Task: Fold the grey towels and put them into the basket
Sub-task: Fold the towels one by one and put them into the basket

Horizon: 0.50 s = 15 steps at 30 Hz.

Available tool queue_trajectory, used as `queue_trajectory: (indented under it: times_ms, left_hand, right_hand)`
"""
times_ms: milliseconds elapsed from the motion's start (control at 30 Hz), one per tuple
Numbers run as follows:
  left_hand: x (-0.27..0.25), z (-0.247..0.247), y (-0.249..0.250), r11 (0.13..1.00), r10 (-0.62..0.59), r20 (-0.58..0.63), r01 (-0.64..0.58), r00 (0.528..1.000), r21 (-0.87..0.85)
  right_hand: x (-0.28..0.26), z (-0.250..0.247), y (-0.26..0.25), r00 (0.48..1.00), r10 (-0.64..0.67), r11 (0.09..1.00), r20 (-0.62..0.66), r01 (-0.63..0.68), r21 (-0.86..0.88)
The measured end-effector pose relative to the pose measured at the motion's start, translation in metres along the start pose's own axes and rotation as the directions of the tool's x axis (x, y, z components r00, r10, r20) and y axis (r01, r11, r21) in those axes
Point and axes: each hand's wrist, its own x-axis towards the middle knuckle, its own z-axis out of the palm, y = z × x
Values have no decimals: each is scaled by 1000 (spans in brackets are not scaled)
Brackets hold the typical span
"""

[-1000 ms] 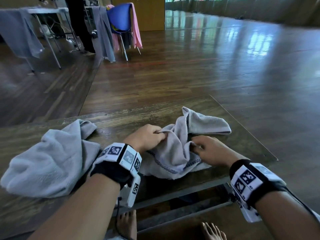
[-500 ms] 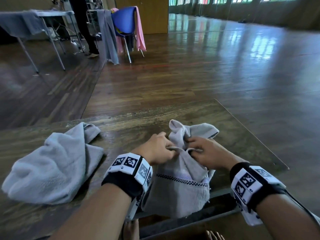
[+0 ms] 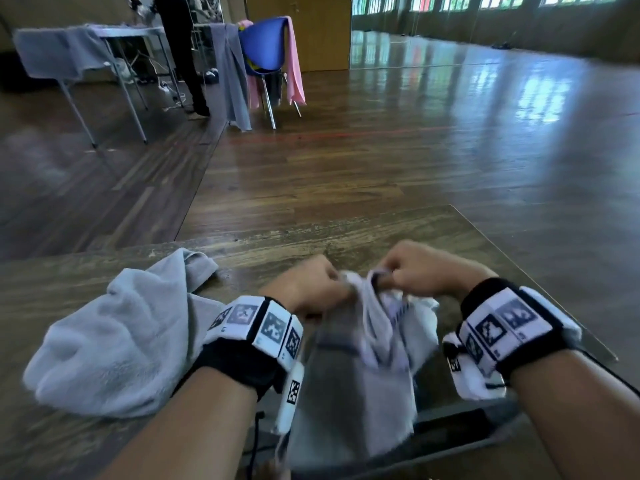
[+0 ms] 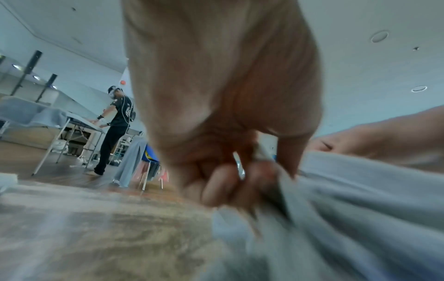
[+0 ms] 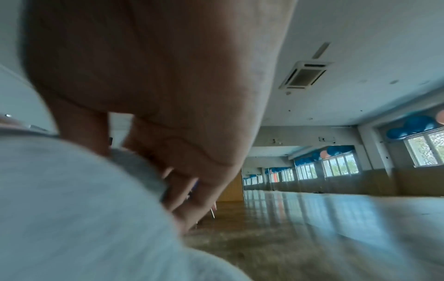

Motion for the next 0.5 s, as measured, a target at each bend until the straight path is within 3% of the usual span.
queue_trajectory:
  times_ms: [33, 67, 100, 133, 167, 200, 333, 433, 500]
  left_hand:
    - [2, -7, 1, 994, 59, -207, -76, 977, -75]
    - [4, -15, 2, 975, 110, -436, -181, 893, -125]
    - [8, -23, 2, 956, 146, -626, -272, 766, -110]
    - [11, -32, 1, 950, 162, -736, -305, 658, -64]
    - [12, -40, -1, 955, 159, -790, -295, 592, -29]
    - [14, -47, -6, 962, 131, -820, -271, 557, -30]
    - [19, -61, -31, 988, -39, -857, -105, 514, -109]
    - [25, -63, -41, 944, -89, -847, -228, 524, -240]
    - [31, -60, -42, 860, -157, -796, -315, 585, -401]
  right_hand:
    - [7, -8, -6, 981, -18, 999, -195, 26, 35]
    - [16, -16, -10, 900, -33, 996, -435, 63, 56]
    - [25, -27, -15, 762, -52, 991, -646, 117, 59]
    - [33, -38, -20, 633, -61, 986, -772, 160, 54]
    - [40, -49, -22, 565, -69, 982, -822, 184, 44]
    - [46, -57, -22, 545, -73, 982, -835, 185, 34]
    - [58, -59, 6, 493, -24, 994, -869, 105, 32]
    - [63, -44, 29, 568, 119, 978, -814, 73, 194]
    - [69, -38, 41, 599, 143, 956, -788, 123, 267]
